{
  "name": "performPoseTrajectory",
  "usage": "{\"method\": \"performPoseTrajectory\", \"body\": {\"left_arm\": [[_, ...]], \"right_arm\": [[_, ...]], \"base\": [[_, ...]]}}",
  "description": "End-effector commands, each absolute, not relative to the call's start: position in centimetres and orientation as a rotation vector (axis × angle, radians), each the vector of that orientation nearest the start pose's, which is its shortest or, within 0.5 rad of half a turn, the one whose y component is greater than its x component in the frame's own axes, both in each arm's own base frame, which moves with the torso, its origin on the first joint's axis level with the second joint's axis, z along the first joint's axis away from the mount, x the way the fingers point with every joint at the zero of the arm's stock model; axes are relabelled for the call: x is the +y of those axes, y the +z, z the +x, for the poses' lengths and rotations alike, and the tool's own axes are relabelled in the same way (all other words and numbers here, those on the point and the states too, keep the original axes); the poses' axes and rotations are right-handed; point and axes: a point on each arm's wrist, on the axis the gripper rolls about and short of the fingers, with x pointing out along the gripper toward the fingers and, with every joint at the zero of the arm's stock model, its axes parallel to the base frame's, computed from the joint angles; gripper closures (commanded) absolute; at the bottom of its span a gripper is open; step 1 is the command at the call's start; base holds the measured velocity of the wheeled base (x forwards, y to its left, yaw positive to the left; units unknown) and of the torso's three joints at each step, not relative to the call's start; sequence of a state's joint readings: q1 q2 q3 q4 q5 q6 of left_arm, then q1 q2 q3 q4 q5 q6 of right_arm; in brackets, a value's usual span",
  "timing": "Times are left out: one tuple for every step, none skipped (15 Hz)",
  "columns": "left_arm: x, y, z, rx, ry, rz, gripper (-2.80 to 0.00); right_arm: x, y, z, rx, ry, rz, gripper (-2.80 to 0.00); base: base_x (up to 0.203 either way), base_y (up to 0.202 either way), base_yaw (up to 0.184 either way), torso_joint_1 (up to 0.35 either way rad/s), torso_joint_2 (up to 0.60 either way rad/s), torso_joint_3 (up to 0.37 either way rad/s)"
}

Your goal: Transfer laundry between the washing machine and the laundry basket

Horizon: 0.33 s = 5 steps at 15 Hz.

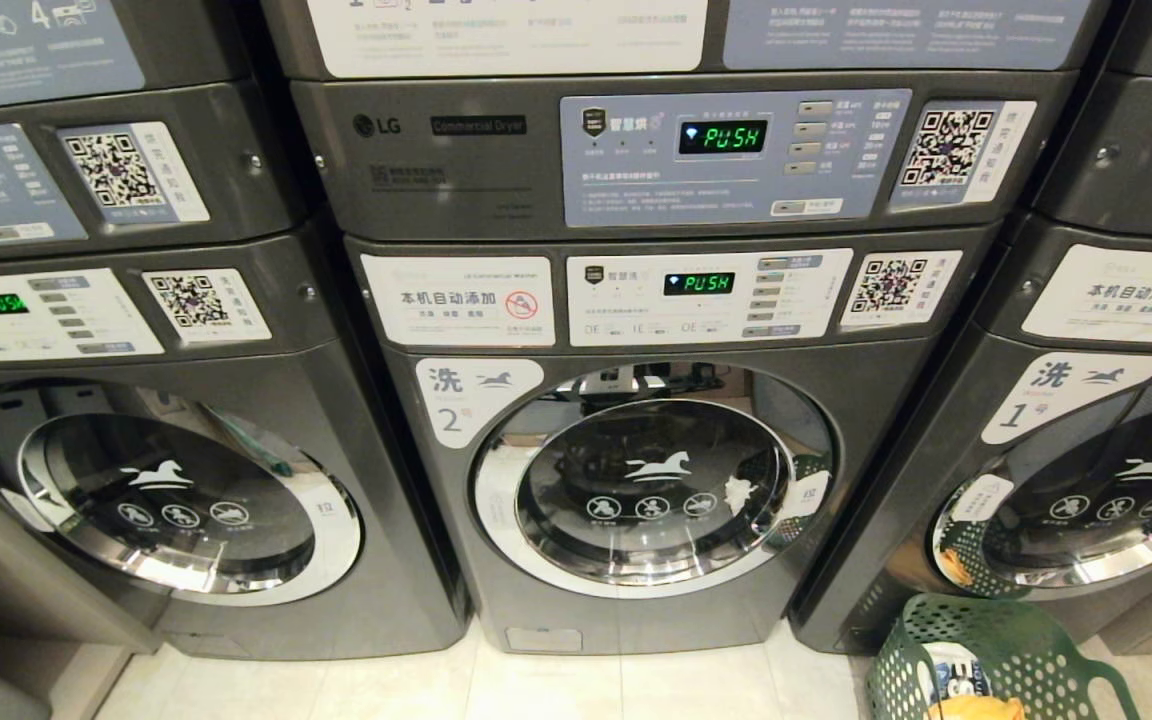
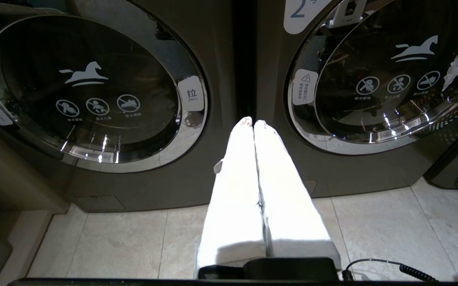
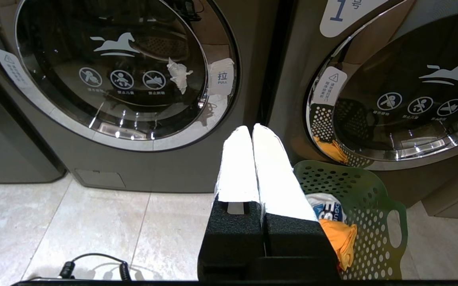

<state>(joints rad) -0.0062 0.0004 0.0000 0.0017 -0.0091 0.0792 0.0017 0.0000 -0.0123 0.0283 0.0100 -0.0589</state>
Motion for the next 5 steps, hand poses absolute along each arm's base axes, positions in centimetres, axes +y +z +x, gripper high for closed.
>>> {"method": "performPoseTrajectory", "body": {"left_arm": [[-0.01,7.53,-2.28,0.001,-0.015,0.083,0.00],[-0.01,7.53,-2.29,-0.001,-0.015,0.080,0.00],[0.00,7.53,-2.29,-0.001,-0.014,0.078,0.00],[-0.01,7.53,-2.29,-0.001,-0.015,0.080,0.00],[-0.01,7.53,-2.29,0.000,-0.015,0.079,0.00]], "right_arm": [[0.02,7.59,-2.36,0.018,0.013,-0.058,0.00],[0.02,7.60,-2.36,0.017,0.012,-0.055,0.00],[0.01,7.61,-2.36,0.017,0.013,-0.051,0.00],[0.02,7.57,-2.35,0.018,0.011,-0.044,0.00],[0.01,7.58,-2.35,0.016,0.010,-0.040,0.00]], "base": [[0.000,0.000,0.000,0.000,0.00,0.000],[0.000,0.000,0.000,0.000,0.00,0.000],[0.000,0.000,0.000,0.000,0.00,0.000],[0.000,0.000,0.000,0.000,0.00,0.000],[0.000,0.000,0.000,0.000,0.00,0.000]]}}
